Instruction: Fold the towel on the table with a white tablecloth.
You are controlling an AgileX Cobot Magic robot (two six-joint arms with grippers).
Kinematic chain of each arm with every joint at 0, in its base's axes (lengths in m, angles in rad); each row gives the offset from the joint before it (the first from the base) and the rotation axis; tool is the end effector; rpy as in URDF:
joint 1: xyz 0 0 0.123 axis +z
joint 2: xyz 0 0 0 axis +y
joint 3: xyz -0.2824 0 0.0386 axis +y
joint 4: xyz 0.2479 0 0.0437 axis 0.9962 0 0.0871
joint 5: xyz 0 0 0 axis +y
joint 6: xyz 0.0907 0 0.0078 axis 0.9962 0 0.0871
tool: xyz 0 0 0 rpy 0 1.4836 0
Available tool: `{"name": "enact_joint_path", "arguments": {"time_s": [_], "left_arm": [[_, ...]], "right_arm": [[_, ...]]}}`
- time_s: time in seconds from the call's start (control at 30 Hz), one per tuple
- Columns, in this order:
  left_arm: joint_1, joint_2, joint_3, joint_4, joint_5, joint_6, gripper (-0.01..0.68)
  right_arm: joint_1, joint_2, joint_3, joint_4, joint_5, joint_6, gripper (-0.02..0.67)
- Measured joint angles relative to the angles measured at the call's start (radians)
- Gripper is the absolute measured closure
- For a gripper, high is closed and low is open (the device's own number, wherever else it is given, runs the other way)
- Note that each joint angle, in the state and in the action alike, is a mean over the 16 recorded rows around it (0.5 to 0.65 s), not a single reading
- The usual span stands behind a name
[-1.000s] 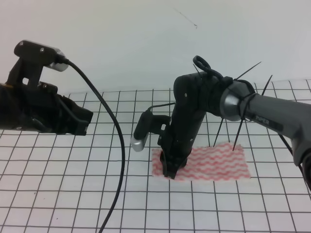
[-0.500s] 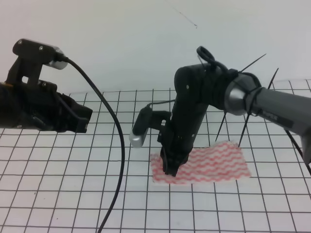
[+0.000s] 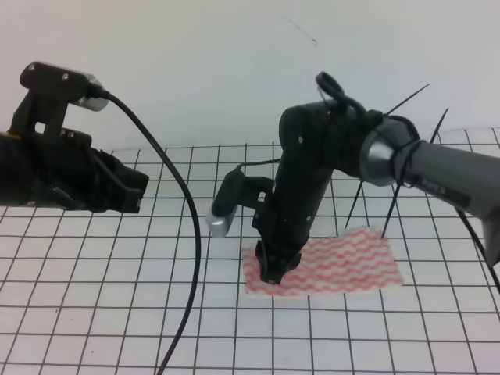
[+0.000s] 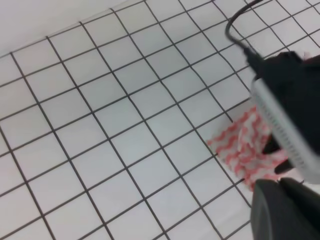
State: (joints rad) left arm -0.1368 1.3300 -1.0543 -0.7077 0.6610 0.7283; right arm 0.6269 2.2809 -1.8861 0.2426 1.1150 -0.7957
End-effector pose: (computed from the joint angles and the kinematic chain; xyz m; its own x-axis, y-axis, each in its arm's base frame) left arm 0.2755 -0.0747 0.3258 -0.5925 0.2055 -0.7789 0.5056 0.8476 -0.1610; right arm 0.3716 0.2934 0.1692 -0.2370 -0.9366 -0.2583 -0.9715 0.2283 0.0635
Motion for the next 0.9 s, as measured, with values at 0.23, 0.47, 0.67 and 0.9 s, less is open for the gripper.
{"name": "enact_joint_path", "arguments": {"time_s": [0.23,0.47,0.67,0.9], "left_arm": [[0.0,0.0,0.0,0.0,0.001,0.0,0.673],[0.0,0.0,0.0,-0.003,0.0,0.0,0.673],[0.0,0.0,0.0,-0.006,-0.001,0.0,0.673],[0.0,0.0,0.0,-0.008,-0.002,0.0,0.673]], "right_arm": [[0.001,0.035,-0.001,-0.023,-0.041,0.026,0.414],[0.003,0.056,-0.003,-0.026,-0.059,0.04,0.402],[0.006,0.06,-0.006,-0.02,-0.057,0.036,0.464],[0.008,0.037,-0.004,-0.018,-0.04,0.028,0.569]]}}
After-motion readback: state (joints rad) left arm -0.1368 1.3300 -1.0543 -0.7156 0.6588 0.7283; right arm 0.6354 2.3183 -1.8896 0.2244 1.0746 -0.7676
